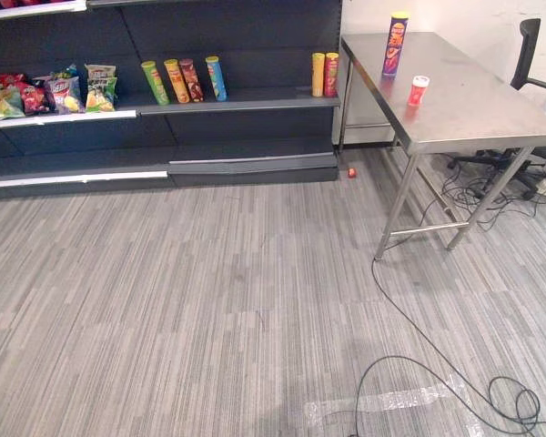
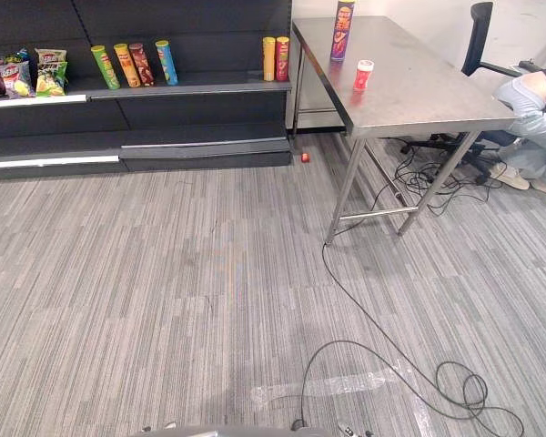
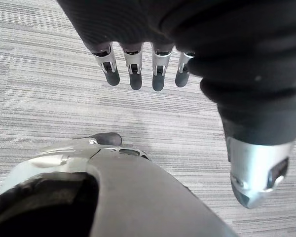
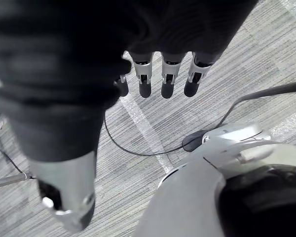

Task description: Put the gum and the chips on the shelf.

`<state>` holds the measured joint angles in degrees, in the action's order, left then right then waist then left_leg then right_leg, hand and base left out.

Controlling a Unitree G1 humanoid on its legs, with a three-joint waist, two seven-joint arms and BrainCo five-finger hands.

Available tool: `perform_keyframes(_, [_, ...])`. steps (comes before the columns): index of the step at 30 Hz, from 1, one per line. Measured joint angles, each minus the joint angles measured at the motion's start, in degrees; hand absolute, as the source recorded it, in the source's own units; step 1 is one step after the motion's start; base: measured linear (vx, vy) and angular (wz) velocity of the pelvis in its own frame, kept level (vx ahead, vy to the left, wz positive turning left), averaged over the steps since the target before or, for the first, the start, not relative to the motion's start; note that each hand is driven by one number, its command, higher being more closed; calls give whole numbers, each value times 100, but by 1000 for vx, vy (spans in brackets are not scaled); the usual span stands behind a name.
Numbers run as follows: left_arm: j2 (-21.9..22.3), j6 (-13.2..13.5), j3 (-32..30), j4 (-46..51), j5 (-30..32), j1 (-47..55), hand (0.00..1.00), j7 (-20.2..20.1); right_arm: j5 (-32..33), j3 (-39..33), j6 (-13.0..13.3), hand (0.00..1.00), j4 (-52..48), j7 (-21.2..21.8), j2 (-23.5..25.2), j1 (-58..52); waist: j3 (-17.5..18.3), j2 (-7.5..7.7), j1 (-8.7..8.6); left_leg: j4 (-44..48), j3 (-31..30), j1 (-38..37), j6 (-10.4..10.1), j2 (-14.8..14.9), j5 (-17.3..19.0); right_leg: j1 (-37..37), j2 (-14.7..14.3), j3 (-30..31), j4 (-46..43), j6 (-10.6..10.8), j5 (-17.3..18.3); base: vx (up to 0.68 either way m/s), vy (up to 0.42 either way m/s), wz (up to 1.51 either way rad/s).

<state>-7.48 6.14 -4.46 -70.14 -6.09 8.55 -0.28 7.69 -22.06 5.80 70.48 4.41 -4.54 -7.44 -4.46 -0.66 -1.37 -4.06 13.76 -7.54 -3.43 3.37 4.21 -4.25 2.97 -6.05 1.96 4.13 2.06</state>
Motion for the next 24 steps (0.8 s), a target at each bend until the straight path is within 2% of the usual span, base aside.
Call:
perform_keyframes(11, [1, 6, 58, -17, 3, -1, 0, -9, 23, 13, 55, 0, -9, 48, -8, 1, -53, -6, 2, -114, 137, -76, 30, 25, -51, 6, -30, 11, 23, -3, -2, -58, -24, -3])
perform_keyframes(24, [8, 35, -44, -40, 5, -35, 0, -12, 392, 215, 78, 0, -6, 146, -34, -3, -73, -7, -1, -125, 201, -70, -26, 70, -14, -9, -84, -15, 115, -17, -24, 32, -24, -1])
